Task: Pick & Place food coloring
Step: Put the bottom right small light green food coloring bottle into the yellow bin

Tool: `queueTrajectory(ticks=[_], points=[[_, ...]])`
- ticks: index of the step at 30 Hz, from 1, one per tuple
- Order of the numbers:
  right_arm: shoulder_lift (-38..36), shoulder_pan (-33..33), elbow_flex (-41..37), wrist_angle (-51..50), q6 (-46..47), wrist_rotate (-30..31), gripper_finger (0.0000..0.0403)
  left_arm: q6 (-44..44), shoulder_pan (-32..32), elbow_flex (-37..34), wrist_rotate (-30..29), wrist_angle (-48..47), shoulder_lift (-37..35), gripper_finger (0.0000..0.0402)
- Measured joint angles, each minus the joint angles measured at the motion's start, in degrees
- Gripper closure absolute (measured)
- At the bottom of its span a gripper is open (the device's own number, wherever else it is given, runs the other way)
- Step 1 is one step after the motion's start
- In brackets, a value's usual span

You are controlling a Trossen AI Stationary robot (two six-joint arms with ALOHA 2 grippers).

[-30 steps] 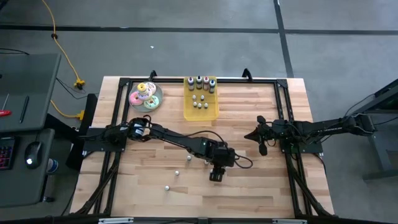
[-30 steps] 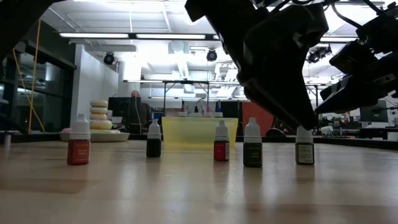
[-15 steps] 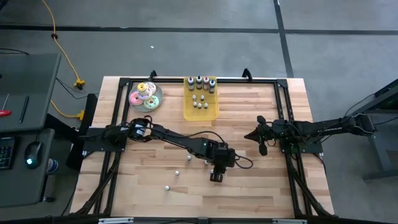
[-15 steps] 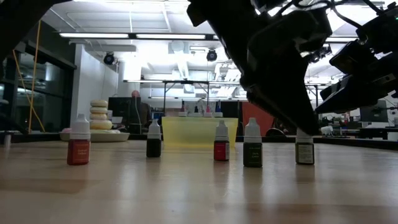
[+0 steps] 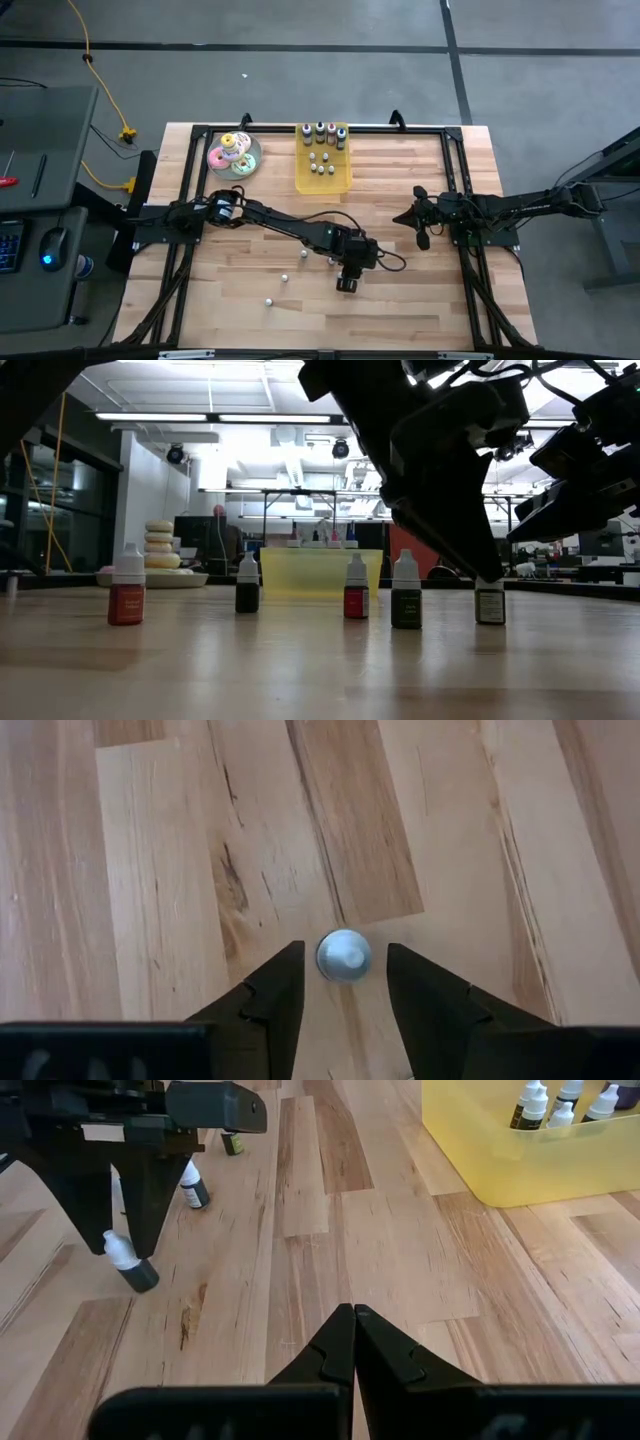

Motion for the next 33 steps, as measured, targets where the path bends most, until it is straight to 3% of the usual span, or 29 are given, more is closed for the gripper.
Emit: queueTrajectory(ticks=[29,33], points=[[-0.02,0.0,0.0,0.0,0.0,0.0,0.0402,-0.19,0.02,-0.02,-0.12,0.26,0.0,0.0264],[-0.02,-0.02,0.02,0.0,0.0,-0.01,0.0402,-0.21,0.02,-0.02,-0.11,0.26,0.0,0.0281]])
